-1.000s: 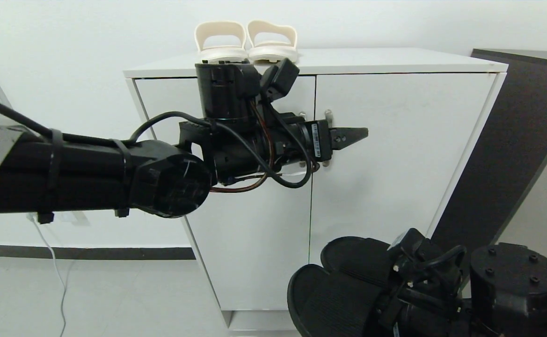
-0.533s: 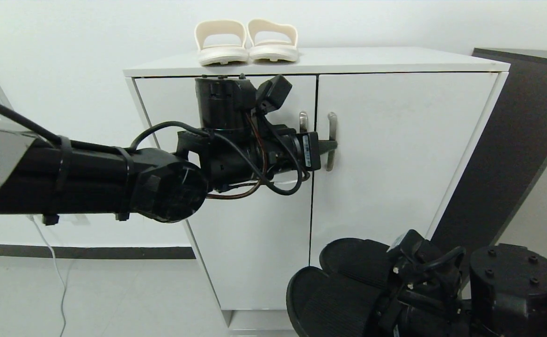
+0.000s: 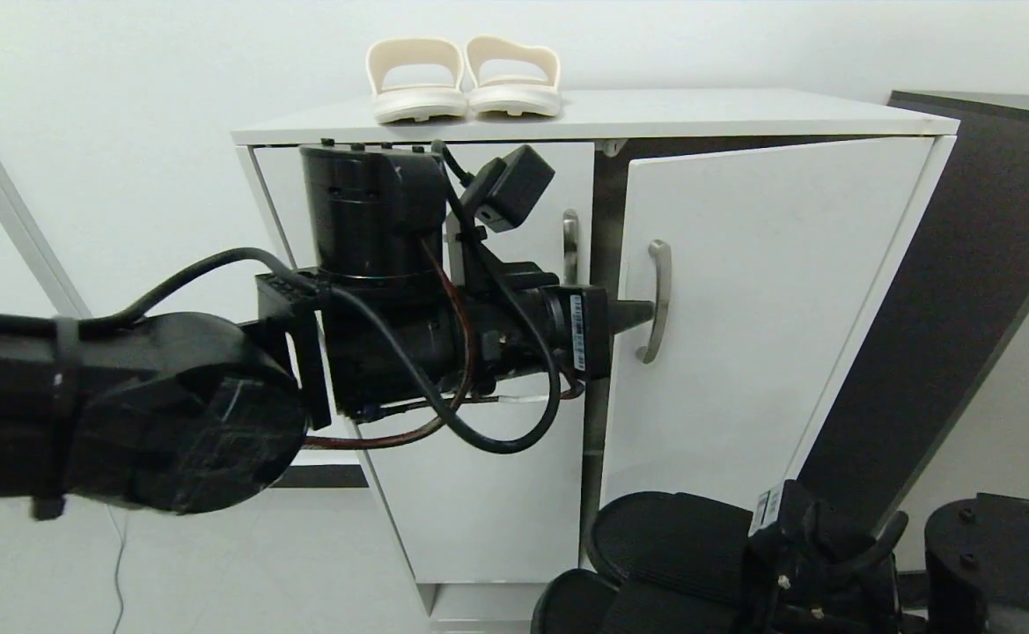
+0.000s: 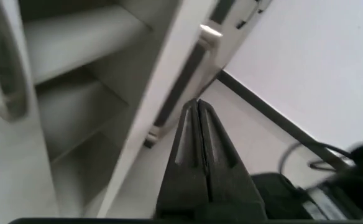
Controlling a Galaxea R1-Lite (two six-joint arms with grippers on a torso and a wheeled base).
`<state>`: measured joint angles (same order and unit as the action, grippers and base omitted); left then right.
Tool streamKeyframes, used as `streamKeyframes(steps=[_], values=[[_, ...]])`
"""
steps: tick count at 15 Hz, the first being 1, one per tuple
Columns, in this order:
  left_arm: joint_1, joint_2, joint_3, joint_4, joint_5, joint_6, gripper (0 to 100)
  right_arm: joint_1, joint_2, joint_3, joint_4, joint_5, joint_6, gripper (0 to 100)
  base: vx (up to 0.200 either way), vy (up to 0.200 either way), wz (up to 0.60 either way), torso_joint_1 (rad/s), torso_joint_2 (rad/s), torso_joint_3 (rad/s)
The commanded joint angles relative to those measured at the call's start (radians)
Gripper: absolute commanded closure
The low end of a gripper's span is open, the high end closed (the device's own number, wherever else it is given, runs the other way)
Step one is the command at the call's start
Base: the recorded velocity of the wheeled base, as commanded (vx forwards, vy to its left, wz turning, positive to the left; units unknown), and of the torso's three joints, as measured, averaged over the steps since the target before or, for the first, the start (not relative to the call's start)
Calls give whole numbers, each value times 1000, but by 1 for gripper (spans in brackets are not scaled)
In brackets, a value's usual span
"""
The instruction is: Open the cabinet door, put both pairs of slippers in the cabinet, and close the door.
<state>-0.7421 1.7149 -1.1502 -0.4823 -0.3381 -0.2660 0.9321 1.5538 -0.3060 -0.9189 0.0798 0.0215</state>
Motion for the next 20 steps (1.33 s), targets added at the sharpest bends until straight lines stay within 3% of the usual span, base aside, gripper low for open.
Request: streamKeyframes(steps=[1, 2, 4, 7, 12, 15, 18, 20], values=[[-13, -87, 53, -1, 2, 1, 100, 13, -14, 27, -1, 12, -35, 100, 0, 0, 0, 0, 0, 0], [-8, -100, 67, -1, 4, -1, 100, 16, -17, 34, -1, 18, -54, 100, 0, 0, 0, 0, 0, 0], [53, -109, 92, -7, -7, -21, 100, 51, -47, 47, 5, 25, -57, 100, 0, 0, 0, 0, 0, 0], [107, -55, 58, -9, -58, -49, 100, 68, -52, 54, 5, 25, -57, 100, 0, 0, 0, 0, 0, 0], [110, 86, -59, -12, -59, -49, 100, 105, -49, 74, 5, 25, -57, 100, 0, 0, 0, 0, 0, 0], [109, 190, -126, -87, -55, -53, 100, 108, -44, 79, 5, 25, -58, 100, 0, 0, 0, 0, 0, 0], [109, 204, -137, -104, -50, -110, 100, 111, -24, 77, 5, 25, -60, 100, -133, 0, 0, 2, 3, 3], [93, 198, -115, -128, -48, -110, 100, 119, -15, 79, 5, 25, -60, 100, -200, 0, 0, 5, 5, 2]])
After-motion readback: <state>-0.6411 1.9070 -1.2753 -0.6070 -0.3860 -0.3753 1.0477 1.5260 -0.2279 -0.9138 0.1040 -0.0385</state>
